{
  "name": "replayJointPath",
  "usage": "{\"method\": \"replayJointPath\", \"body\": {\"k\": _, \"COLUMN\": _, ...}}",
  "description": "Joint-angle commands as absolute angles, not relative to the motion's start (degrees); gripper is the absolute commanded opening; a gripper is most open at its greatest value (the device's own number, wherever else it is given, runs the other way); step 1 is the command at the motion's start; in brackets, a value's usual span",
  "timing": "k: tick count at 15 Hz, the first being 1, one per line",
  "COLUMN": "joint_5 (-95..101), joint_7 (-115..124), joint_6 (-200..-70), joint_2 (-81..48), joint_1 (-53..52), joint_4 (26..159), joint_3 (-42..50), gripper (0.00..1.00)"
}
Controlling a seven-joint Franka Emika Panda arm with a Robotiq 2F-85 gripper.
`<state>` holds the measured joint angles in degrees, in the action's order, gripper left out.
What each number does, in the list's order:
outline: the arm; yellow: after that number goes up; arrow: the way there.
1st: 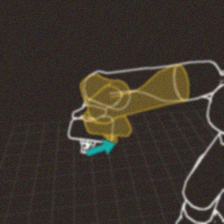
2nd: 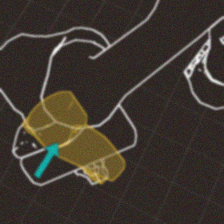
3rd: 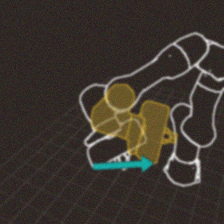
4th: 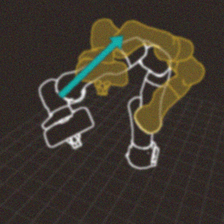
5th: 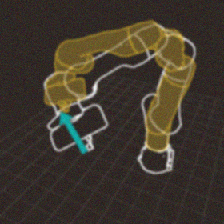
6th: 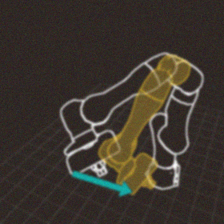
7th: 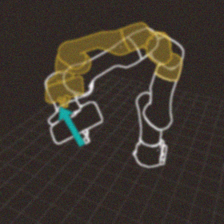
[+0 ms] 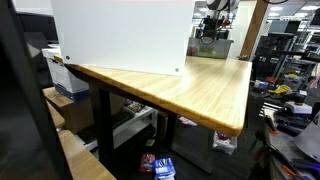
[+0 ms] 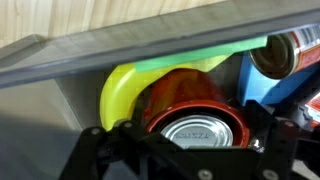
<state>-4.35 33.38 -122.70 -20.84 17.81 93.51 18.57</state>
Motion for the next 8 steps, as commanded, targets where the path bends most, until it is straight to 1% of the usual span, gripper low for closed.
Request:
{"method": "replayJointPath", "body": {"k": 1, "joint_5": -5.93, "joint_7": 32.48, "joint_6": -121.02, "joint_2": -22.78, "joint_1": 19.04, "joint_4": 90.25, "joint_3": 18.93, "gripper": 1.0}}
{"method": "replayJointPath", "body": {"k": 8, "joint_5": -6.04, "joint_7": 32.78, "joint_6": -119.75, "joint_2": -24.14, "joint_1": 19.73, "joint_4": 89.01, "joint_3": 19.12, "gripper": 1.0}}
